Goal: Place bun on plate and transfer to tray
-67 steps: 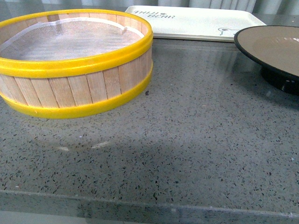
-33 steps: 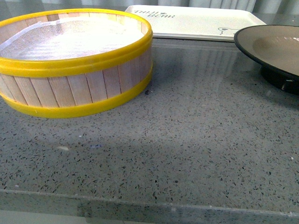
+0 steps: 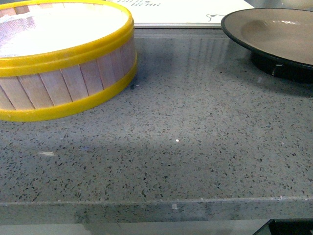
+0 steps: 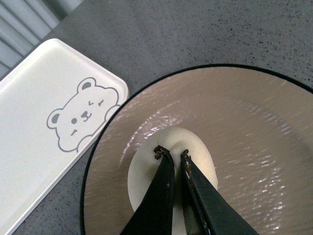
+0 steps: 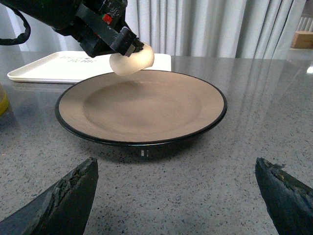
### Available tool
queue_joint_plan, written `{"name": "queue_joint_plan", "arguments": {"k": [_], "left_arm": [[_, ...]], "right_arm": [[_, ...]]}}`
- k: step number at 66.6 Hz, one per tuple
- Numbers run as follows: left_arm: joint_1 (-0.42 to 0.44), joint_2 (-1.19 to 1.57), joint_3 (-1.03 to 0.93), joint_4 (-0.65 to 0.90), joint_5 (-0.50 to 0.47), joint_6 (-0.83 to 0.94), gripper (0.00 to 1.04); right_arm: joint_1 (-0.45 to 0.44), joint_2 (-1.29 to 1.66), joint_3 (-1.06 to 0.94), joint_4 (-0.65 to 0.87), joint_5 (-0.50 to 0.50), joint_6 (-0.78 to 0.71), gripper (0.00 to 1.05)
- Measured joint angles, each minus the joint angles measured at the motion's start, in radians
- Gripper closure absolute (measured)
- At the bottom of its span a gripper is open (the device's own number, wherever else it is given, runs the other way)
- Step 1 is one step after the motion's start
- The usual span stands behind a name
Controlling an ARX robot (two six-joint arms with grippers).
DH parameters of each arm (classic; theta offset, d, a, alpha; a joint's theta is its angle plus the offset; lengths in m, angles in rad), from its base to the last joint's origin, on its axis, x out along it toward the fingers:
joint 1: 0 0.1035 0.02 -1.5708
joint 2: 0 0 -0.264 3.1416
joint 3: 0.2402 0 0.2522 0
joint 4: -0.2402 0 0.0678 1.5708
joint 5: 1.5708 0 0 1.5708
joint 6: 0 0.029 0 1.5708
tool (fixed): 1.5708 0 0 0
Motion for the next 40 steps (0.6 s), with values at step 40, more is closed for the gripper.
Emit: {"name": "queue_joint_plan", "arguments": {"k": [40], "left_arm": [[-0.013,0.021,-0.041,0.020,0.016,-0.003,1.01]], "right_arm": [[0.000,0.000,0.000,0.000,0.000,0.000,0.09]]}}
